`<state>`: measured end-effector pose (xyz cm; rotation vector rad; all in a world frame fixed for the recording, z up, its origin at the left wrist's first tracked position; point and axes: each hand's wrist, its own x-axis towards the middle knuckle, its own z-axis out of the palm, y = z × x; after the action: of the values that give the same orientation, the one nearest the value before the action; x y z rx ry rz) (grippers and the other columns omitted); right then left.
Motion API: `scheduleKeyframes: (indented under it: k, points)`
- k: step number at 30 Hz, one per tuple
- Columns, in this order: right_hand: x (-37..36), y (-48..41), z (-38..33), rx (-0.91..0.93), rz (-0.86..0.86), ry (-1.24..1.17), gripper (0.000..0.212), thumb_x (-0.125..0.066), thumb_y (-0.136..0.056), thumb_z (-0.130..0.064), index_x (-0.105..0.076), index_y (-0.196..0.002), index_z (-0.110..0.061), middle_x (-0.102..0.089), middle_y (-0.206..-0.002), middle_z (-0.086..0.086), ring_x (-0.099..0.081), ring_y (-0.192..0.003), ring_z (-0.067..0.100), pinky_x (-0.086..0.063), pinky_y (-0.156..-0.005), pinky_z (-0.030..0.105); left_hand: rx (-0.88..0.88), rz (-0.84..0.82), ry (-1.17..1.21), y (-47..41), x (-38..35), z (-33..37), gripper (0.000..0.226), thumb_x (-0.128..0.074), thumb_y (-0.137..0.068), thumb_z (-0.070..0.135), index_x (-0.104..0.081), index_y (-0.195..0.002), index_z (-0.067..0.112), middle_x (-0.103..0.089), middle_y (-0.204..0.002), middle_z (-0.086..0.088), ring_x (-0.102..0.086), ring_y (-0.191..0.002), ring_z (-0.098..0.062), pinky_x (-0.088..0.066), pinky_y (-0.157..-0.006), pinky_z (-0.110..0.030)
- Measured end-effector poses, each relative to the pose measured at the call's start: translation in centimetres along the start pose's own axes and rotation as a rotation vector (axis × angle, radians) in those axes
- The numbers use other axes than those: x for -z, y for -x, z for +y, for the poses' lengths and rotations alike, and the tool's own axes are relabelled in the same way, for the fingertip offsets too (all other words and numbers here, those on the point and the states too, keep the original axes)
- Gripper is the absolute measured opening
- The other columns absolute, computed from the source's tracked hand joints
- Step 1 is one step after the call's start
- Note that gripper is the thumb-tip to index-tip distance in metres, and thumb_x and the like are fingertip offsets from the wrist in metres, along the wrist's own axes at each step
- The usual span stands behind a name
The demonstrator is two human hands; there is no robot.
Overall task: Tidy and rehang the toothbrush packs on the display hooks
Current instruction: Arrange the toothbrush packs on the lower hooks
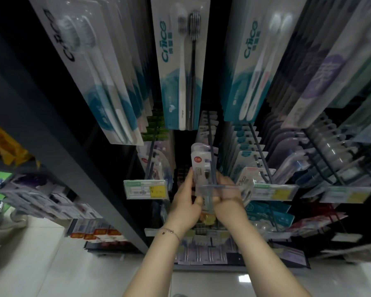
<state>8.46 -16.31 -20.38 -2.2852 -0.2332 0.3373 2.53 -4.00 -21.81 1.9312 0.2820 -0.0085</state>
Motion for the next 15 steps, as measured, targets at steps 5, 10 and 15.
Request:
scheduleKeyframes:
  k: [5, 10, 15]
  points:
    - [0.0, 0.7, -0.5, -0.004, 0.041, -0.024, 0.046, -0.047, -0.099, -0.013, -0.045, -0.143, -0.022, -0.052, -0.134, 0.005, -0.051, -0.125, 0.024, -0.040, -0.109, 0.036, -0.011, 0.105, 0.020, 1.0, 0.8, 0.6, 0.047, -0.052, -0.102, 0.015, -0.041, -0.141, 0.038, -0.059, -0.125, 0.007, -0.059, -0.107, -0.006, -0.055, -0.092, -0.032]
    - [-0.2, 1.3, -0.7, -0.053, 0.033, -0.070, 0.038, -0.047, -0.098, -0.011, -0.048, -0.136, -0.016, -0.056, -0.126, 0.008, -0.053, -0.118, 0.025, -0.040, -0.098, 0.027, 0.003, 0.133, 0.014, 0.8, 1.5, 1.2, 0.011, -0.049, -0.104, 0.017, -0.059, -0.109, 0.019, -0.065, -0.097, -0.005, -0.063, -0.087, -0.021, -0.055, -0.082, -0.046]
    - [-0.3, 1.5, -0.8, -0.065, 0.050, -0.080, 0.037, -0.050, -0.098, -0.018, -0.047, -0.135, -0.018, -0.055, -0.125, 0.004, -0.053, -0.118, 0.023, -0.035, -0.094, 0.023, -0.028, 0.096, -0.001, 0.3, 2.2, 1.5, 0.015, -0.047, -0.105, 0.020, -0.058, -0.101, 0.010, -0.066, -0.094, -0.009, -0.063, -0.085, -0.025, -0.053, -0.078, -0.042]
